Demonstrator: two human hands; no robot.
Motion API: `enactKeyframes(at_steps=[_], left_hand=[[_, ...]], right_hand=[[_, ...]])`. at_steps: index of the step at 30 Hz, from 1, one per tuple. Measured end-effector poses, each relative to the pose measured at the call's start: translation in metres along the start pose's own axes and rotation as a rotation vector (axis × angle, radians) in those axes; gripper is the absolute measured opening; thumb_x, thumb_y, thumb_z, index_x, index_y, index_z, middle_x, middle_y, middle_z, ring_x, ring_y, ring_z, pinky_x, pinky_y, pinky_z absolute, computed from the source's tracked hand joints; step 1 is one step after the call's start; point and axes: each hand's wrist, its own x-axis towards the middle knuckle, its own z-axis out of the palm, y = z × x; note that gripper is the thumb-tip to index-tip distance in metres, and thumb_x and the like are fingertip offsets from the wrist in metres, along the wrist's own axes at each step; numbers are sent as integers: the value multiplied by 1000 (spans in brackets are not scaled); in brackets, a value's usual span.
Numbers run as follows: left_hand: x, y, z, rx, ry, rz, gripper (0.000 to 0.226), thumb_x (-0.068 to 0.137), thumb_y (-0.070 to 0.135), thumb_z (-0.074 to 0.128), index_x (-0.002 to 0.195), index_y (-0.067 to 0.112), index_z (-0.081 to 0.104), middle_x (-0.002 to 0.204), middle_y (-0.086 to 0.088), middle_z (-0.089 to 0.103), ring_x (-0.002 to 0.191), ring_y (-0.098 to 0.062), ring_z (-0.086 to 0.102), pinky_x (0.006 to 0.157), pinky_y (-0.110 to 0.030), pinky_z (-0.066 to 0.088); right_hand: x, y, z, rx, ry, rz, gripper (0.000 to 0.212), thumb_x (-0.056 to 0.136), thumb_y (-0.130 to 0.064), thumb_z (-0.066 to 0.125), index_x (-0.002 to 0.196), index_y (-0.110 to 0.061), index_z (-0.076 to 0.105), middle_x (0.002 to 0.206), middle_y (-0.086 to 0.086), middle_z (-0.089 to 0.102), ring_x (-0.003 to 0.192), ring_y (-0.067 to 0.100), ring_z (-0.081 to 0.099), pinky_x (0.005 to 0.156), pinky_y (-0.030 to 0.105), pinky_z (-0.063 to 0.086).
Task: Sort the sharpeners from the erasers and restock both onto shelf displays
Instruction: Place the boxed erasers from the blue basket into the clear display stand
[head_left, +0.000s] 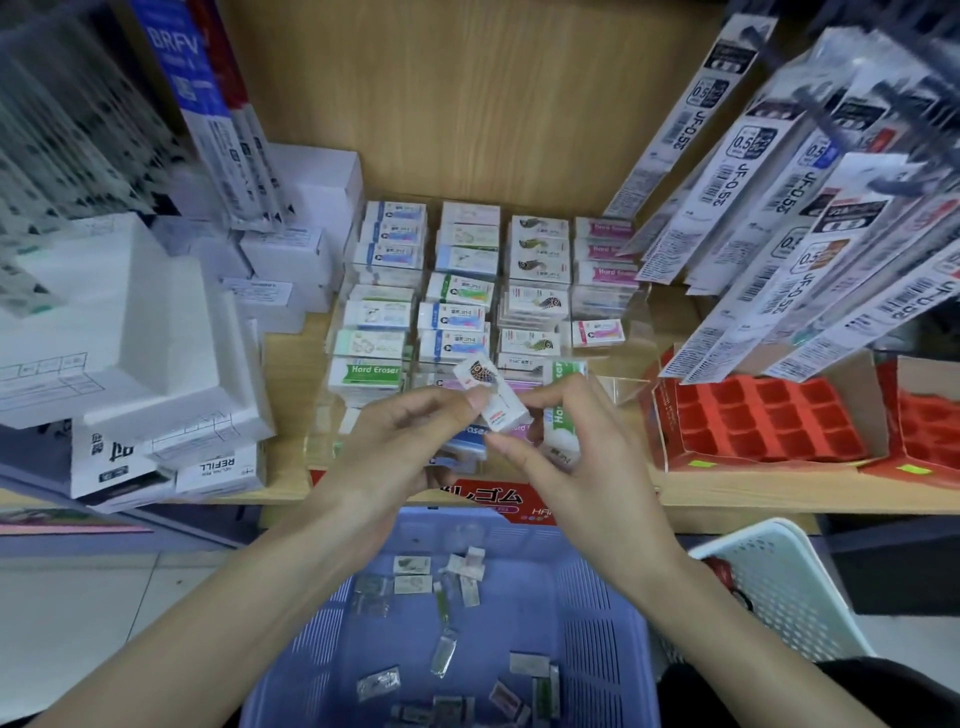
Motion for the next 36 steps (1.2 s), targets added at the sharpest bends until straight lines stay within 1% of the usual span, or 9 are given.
enactKeyframes(at_steps=[4, 7, 9, 13, 17, 21, 25, 30, 36], left_hand=[[5, 4, -6, 50, 3, 44, 13, 73, 32, 69, 76, 23, 77, 80, 2, 71, 67, -10, 58, 50, -21, 43], [6, 12, -16, 249, -129, 109, 26, 64, 41, 67, 75, 19, 75, 81, 0, 70, 67, -12, 56, 49, -19, 43], [5, 18, -18, 315, -266, 88, 17, 65, 35, 73, 71, 20, 75, 73, 0, 68, 63, -9, 56, 48, -19, 43], [7, 24, -20, 361, -368, 65, 9, 70, 30, 69, 68, 22, 74, 67, -1, 64, 60, -8, 55, 47, -19, 43], [10, 28, -17, 247, -326, 56, 19, 72, 33, 69, 82, 18, 73, 79, 0, 70, 69, -9, 63, 57, -21, 49], [17, 30, -22, 108, -203, 129, 45, 68, 21, 65, 113, 22, 64, 106, 13, 70, 95, -3, 66, 82, -19, 50], [20, 29, -31, 59, -186, 173, 50, 65, 10, 66, 115, 19, 62, 111, 1, 70, 101, -10, 66, 91, -22, 49], [28, 28, -41, 76, -116, 263, 42, 62, 13, 68, 103, 19, 64, 100, -2, 73, 94, -12, 67, 83, -18, 53], [31, 25, -38, 209, -79, 291, 36, 71, 0, 72, 97, 24, 67, 92, 8, 73, 82, -5, 68, 72, -14, 52]], right_hand=[[5, 5, -16, -7, -189, -14, 20, 79, -46, 66, 96, -37, 60, 98, -18, 57, 100, -2, 53, 83, 10, 39], [10, 5, -31, 32, -240, 66, 45, 79, -44, 69, 118, -55, 50, 119, -38, 46, 120, -17, 38, 98, 13, 37], [14, 3, -38, 107, -341, 132, 60, 74, -44, 65, 128, -52, 42, 128, -38, 42, 125, -18, 34, 105, 15, 35], [18, -2, -39, 234, -436, 124, 38, 73, -35, 66, 110, -41, 58, 112, -33, 60, 101, -8, 58, 84, 13, 46], [29, -3, -39, 369, -259, 192, 27, 65, -28, 71, 90, -24, 62, 83, -20, 64, 64, 4, 60, 54, 21, 49], [57, 18, -42, 33, 81, 245, 24, 74, -36, 74, 91, -27, 60, 83, -24, 63, 73, -11, 57, 69, 8, 44], [86, 34, -31, -335, 58, 223, 33, 80, -41, 70, 103, -18, 62, 105, -2, 65, 81, 4, 57, 70, 17, 44], [99, 47, -14, -631, -19, 172, 42, 81, -47, 67, 105, -13, 60, 91, 7, 62, 93, 26, 57, 77, 41, 50], [94, 54, -13, -626, -93, 195, 43, 83, -43, 67, 112, -13, 57, 88, 4, 49, 107, 29, 52, 77, 38, 49]])
